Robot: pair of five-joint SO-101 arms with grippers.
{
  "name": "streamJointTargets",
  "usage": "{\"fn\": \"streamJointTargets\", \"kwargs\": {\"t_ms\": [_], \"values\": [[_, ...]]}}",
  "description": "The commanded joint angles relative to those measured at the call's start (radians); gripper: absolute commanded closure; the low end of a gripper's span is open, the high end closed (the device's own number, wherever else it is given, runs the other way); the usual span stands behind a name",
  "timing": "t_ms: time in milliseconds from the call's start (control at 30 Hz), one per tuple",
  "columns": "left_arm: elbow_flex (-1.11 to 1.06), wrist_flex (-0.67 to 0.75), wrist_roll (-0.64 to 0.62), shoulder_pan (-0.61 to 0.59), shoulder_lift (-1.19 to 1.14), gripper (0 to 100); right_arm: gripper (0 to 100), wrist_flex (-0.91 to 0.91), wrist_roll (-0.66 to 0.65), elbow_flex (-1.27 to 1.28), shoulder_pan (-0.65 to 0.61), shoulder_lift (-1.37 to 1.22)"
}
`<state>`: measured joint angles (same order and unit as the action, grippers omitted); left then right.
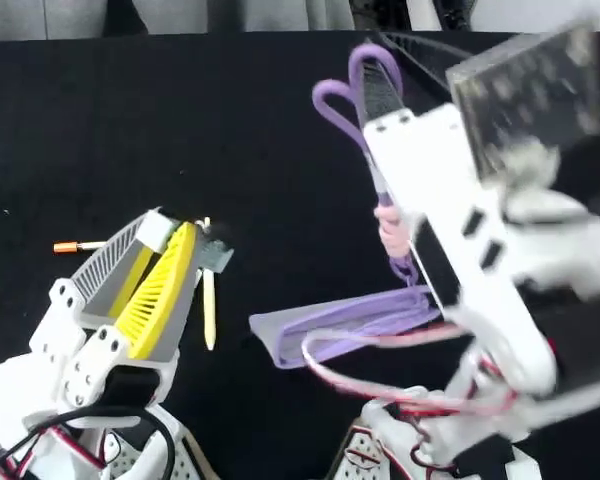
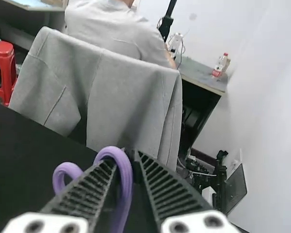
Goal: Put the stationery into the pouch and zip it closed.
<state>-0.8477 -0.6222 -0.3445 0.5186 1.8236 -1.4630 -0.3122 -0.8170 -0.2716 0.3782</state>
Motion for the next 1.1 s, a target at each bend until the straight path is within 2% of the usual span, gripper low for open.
{"fn": "streamJointTargets", "kwargs": {"t_ms": [0,267,567,700,900,967,1067], "values": [[0.064,-0.058,0.011,0.024,0.0,97,98.7,0.106,-0.006,0.091,-0.006,0.022],[0.039,-0.14,0.018,0.159,0.0,97,98.7,0.292,-0.003,0.283,-0.011,0.024],[-0.166,0.052,0.02,0.243,0.0,97,98.7,0.331,0.005,0.308,-0.011,0.024],[-0.252,0.118,0.02,0.246,0.0,97,98.7,0.328,0.061,0.3,-0.008,0.024],[-0.251,0.109,0.02,0.245,0.002,97,98.7,0.334,0.06,0.303,-0.006,0.024],[-0.251,0.068,0.021,0.246,0.002,97,98.7,0.334,0.06,0.306,-0.006,0.024],[-0.263,0.015,0.095,0.248,0.0,97,98.7,0.334,0.06,0.302,-0.003,0.024]]}}
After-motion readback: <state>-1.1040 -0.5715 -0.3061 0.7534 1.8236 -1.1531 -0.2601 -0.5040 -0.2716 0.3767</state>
